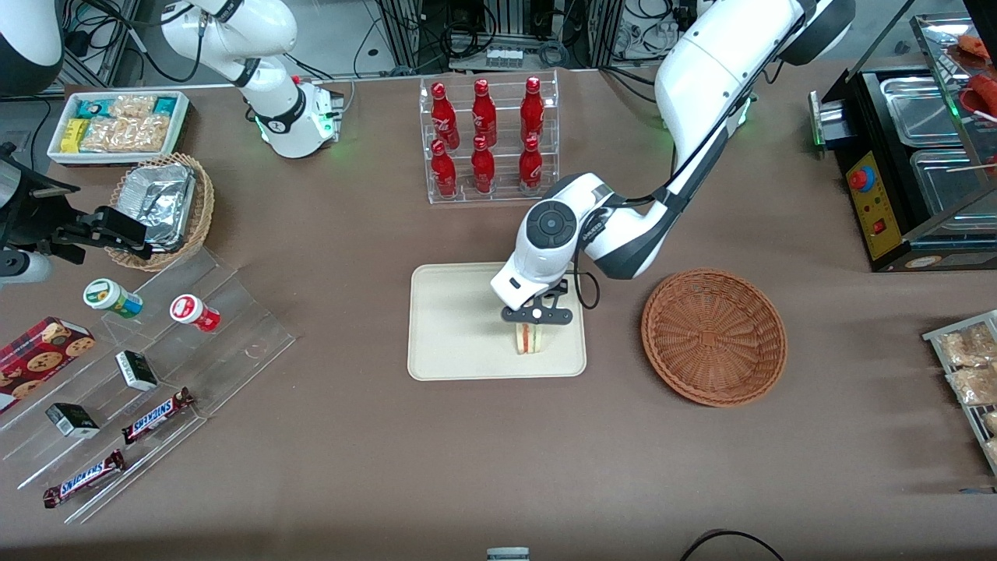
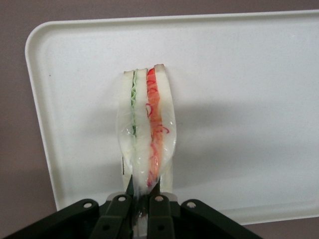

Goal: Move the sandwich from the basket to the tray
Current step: 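Lower the sandwich onto the tray and open the left gripper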

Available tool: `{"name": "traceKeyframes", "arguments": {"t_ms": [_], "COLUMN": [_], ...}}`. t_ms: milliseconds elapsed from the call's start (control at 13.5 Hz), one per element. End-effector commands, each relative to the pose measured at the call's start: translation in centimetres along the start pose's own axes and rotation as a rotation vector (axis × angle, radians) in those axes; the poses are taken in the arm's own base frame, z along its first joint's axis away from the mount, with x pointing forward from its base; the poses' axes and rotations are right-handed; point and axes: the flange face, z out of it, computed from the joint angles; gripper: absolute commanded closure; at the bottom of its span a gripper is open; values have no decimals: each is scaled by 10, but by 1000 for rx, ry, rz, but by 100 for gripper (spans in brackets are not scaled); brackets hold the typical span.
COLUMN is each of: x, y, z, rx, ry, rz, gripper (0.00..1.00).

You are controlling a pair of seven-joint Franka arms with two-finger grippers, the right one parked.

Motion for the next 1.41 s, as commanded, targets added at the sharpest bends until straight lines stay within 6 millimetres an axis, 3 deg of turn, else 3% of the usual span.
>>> {"name": "traceKeyframes", "arguments": {"t_ms": [0, 148, 593, 889, 1111, 1333], "x": [5, 6, 4, 0, -9, -3], "y": [8, 7, 2, -4, -14, -38], "z": [-1, -1, -21, -55, -96, -140], "rx": [3, 3, 31, 65, 122, 135], "ry": [28, 28, 20, 27, 15, 36], "rz": [-21, -20, -33, -38, -47, -92], "gripper": [85, 0, 0, 0, 0, 0]}}
